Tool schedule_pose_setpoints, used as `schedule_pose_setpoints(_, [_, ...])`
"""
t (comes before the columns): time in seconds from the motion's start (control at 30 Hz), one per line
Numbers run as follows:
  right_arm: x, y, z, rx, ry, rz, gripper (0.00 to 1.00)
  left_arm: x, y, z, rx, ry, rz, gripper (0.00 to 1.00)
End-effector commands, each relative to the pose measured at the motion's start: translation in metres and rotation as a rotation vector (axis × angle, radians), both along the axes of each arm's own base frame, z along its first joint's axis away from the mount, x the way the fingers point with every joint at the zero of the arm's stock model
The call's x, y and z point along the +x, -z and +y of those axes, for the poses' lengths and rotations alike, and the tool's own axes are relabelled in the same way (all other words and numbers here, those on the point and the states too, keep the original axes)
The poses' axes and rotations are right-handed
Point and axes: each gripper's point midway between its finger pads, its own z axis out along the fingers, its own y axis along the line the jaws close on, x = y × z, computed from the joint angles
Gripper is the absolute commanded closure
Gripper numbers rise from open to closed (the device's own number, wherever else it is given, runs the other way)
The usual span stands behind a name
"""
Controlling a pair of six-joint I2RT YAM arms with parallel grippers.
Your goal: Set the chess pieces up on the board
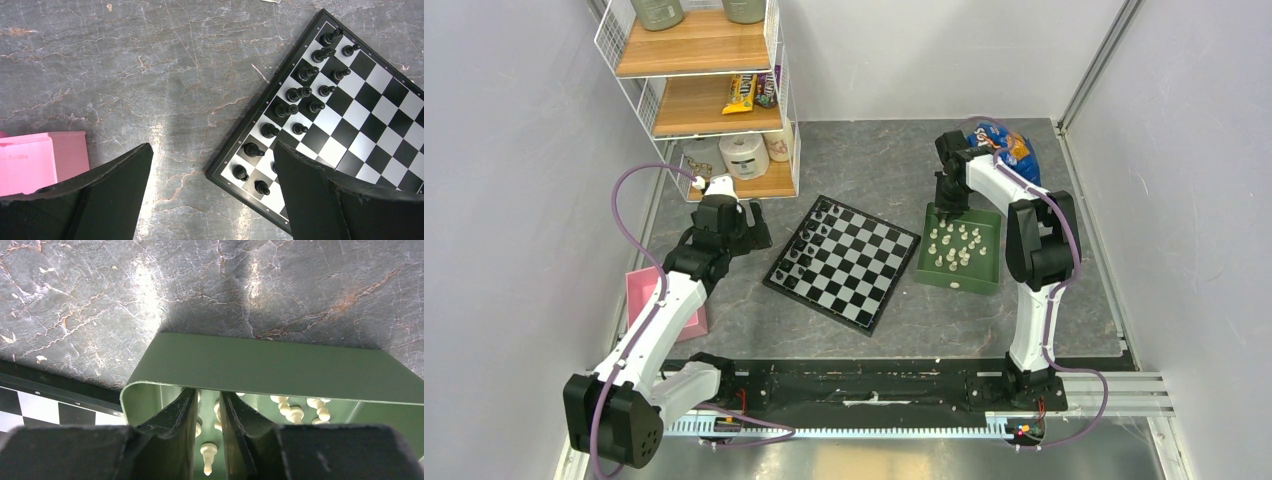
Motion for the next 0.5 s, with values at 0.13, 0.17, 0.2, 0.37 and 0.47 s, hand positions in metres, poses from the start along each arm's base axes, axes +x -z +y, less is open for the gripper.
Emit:
schedule_pose_setpoints(0.13, [0.0131, -0.0056, 0.0005, -0.01, -0.007, -0.029, 0.71, 0.0092, -0.0238, -0.002, -0.032, -0.011, -0.075, 0.02])
schedule_pose_setpoints(0.17, [0.0128, -0.0045, 0.0, -0.009, -0.005, -0.025, 0.7, 0.009, -0.0236, -0.0019, -0.031, -0.011, -0.074, 0.02])
schedule_pose_setpoints(0.2, [0.0121, -0.0038, 0.0005, -0.008, -0.007, -0.021, 0.7, 0.0092, -0.0242, -0.0019, -0.03, -0.01, -0.075, 0.02])
schedule_pose_setpoints(0.37, [0.0098, 0.0005, 0.0, -0.01, -0.005, -0.007, 0.71, 0.0084, -0.0249, -0.0009, -0.027, -0.013, -0.078, 0.02])
schedule_pose_setpoints(0.47, [0.0099, 0.0007, 0.0004, -0.009, -0.006, -0.006, 0.72, 0.0088, -0.0254, -0.0003, -0.025, -0.015, -0.079, 0.02])
